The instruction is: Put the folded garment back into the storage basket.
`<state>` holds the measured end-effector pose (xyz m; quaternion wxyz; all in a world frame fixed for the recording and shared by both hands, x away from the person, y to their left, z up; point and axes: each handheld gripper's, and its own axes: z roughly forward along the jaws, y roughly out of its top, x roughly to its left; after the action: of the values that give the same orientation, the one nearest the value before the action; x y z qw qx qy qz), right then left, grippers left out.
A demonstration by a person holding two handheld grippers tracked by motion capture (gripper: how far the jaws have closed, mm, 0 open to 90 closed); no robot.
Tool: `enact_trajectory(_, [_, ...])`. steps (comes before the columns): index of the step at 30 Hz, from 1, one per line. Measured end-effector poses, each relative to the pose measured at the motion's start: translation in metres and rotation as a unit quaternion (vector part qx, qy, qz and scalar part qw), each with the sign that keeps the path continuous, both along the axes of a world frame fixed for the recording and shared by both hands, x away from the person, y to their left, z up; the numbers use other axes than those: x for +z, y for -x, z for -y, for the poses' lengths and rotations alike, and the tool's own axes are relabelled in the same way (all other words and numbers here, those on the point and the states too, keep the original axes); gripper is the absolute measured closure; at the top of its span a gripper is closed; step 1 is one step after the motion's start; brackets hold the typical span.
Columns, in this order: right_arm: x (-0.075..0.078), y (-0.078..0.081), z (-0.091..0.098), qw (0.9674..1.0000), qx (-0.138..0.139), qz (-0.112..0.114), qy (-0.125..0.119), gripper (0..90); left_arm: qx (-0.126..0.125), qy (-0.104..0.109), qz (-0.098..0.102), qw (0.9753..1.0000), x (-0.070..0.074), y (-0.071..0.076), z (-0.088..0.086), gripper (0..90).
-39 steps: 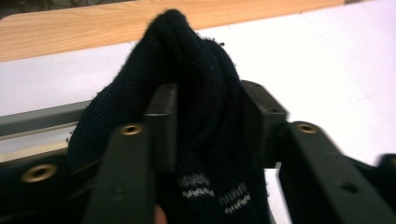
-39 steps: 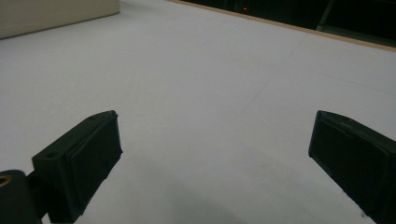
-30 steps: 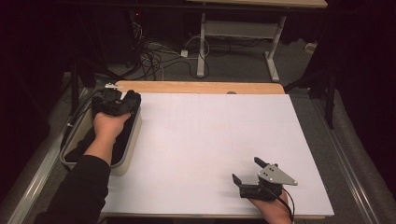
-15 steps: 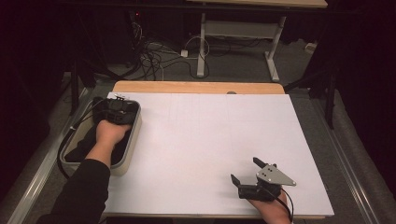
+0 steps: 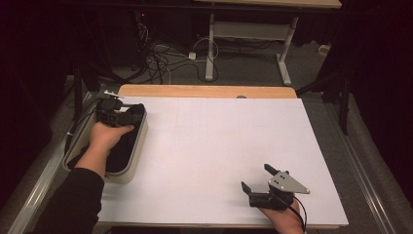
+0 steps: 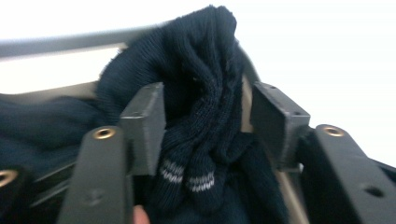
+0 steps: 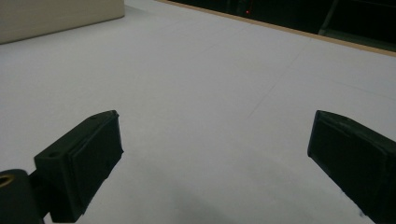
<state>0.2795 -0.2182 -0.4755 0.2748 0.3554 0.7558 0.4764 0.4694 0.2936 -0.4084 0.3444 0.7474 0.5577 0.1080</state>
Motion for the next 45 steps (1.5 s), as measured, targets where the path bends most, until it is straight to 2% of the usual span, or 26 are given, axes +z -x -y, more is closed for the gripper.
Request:
enact_trajectory(2, [0.0, 0.0, -0.001, 1.0, 0.001, -0.001, 0.0, 3.5, 0.009, -0.002, 0.011, 0.9999, 0.006, 0.006, -0.007, 40.2])
enact_trajectory(4, [0.0, 0.001, -0.003, 1.0, 0.002, 0.001, 0.002, 3.5, 0.022, -0.011, 0.019, 0.9995, 0.008, 0.01, -0.015, 43.6])
enact_trajectory(5, [0.001, 0.001, -0.004, 1.0, 0.005, 0.002, 0.003, 3.5, 0.03, -0.017, 0.021, 0.9992, 0.007, 0.011, -0.018, 52.7])
enact_trajectory(6, [0.001, 0.001, -0.005, 1.0, 0.004, 0.003, 0.002, 3.5, 0.046, -0.037, 0.018, 0.9981, 0.004, 0.013, -0.022, 63.1])
enact_trajectory(8, [0.002, 0.002, -0.006, 1.0, 0.006, 0.005, 0.003, 3.5, 0.057, -0.071, -0.008, 0.9958, -0.004, 0.012, -0.026, 79.8])
enact_trajectory(10, [0.002, 0.002, -0.006, 1.0, 0.007, 0.004, 0.003, 3.5, 0.048, -0.094, -0.042, 0.9936, -0.016, 0.011, -0.025, 86.6])
enact_trajectory(12, [0.002, 0.002, -0.006, 1.0, 0.007, 0.004, 0.002, 3.5, 0.033, -0.109, -0.067, 0.9912, -0.025, 0.009, -0.02, 86.7])
enact_trajectory(15, [0.002, 0.001, -0.005, 1.0, 0.005, 0.002, 0.0, 3.6, 0.012, -0.108, -0.079, 0.991, -0.029, 0.009, -0.013, 86.7])
enact_trajectory(17, [0.002, 0.001, -0.004, 1.0, 0.005, 0.002, 0.0, 3.6, 0.004, -0.101, -0.076, 0.992, -0.026, 0.01, -0.008, 86.8])
enact_trajectory(20, [0.002, 0.001, -0.004, 1.0, 0.004, 0.003, -0.001, 3.9, -0.009, -0.104, -0.076, 0.9917, -0.023, 0.012, -0.002, 86.7])
enact_trajectory(23, [0.002, 0.001, -0.005, 1.0, 0.005, 0.005, 0.0, 4.0, -0.007, -0.104, -0.077, 0.9915, -0.024, 0.014, 0.004, 86.8])
enact_trajectory(26, [0.002, 0.001, -0.005, 1.0, 0.005, 0.004, 0.0, 4.1, -0.002, -0.105, -0.066, 0.9923, -0.021, 0.018, 0.002, 86.7])
enact_trajectory(27, [0.002, 0.001, -0.005, 1.0, 0.005, 0.005, -0.001, 4.2, -0.004, -0.11, -0.065, 0.9918, -0.02, 0.019, 0.001, 86.7])
enact_trajectory(30, [0.003, 0.001, -0.004, 1.0, 0.005, 0.005, -0.001, 4.2, 0.008, -0.139, -0.07, 0.9879, -0.022, 0.021, -0.005, 86.7])
enact_trajectory(32, [0.003, 0.002, -0.005, 1.0, 0.006, 0.005, -0.002, 4.2, 0.015, -0.142, -0.075, 0.9869, -0.025, 0.02, -0.008, 86.7])
enact_trajectory(33, [0.003, 0.002, -0.005, 1.0, 0.007, 0.006, -0.001, 4.2, 0.005, -0.14, -0.085, 0.9865, -0.031, 0.02, -0.008, 86.7])
enact_trajectory(36, [0.004, 0.002, -0.005, 1.0, 0.007, 0.006, -0.002, 4.2, -0.008, -0.12, -0.078, 0.9896, -0.033, 0.02, 0.001, 86.7])
enact_trajectory(41, [0.004, 0.001, -0.006, 0.9999, 0.008, 0.007, -0.001, 4.2, -0.024, -0.13, -0.072, 0.9886, -0.026, 0.02, 0.017, 86.8])
enact_trajectory(45, [0.003, 0.001, -0.007, 0.9999, 0.009, 0.005, 0.0, 4.3, -0.029, -0.139, -0.067, 0.9876, -0.03, 0.021, 0.023, 86.8])
